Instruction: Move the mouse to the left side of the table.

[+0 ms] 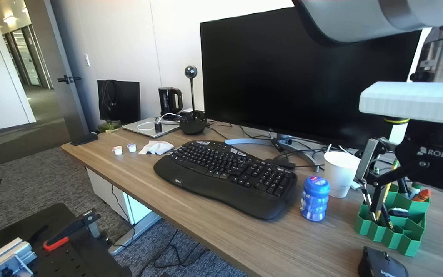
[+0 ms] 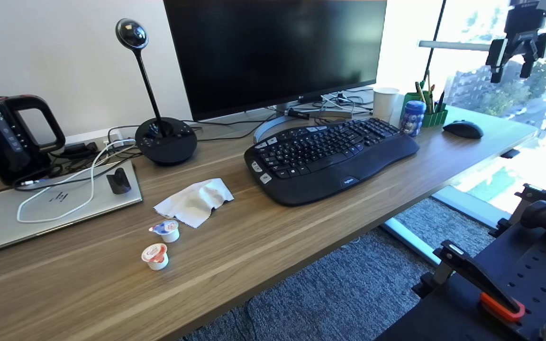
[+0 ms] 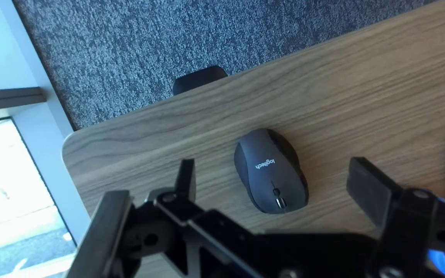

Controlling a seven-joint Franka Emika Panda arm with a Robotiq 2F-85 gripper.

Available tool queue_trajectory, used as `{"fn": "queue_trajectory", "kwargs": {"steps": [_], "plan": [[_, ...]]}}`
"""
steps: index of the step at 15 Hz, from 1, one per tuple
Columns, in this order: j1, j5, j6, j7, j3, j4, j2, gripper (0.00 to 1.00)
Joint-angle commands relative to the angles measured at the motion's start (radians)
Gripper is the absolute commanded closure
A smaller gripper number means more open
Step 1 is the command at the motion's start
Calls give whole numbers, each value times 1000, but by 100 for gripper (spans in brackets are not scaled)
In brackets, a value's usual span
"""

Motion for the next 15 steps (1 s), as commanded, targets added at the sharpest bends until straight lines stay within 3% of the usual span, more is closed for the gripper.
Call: {"fn": "queue_trajectory", "kwargs": {"steps": [1,2,8,15], "plan": [[-32,-17,-54,-100,37,35,4,0],[-19,-12,-13,-44,25,8,2,0],[-17,-10,5,-56,29,-2,-4,0],[23,-68,262,60,-1,-90,21,0]]}}
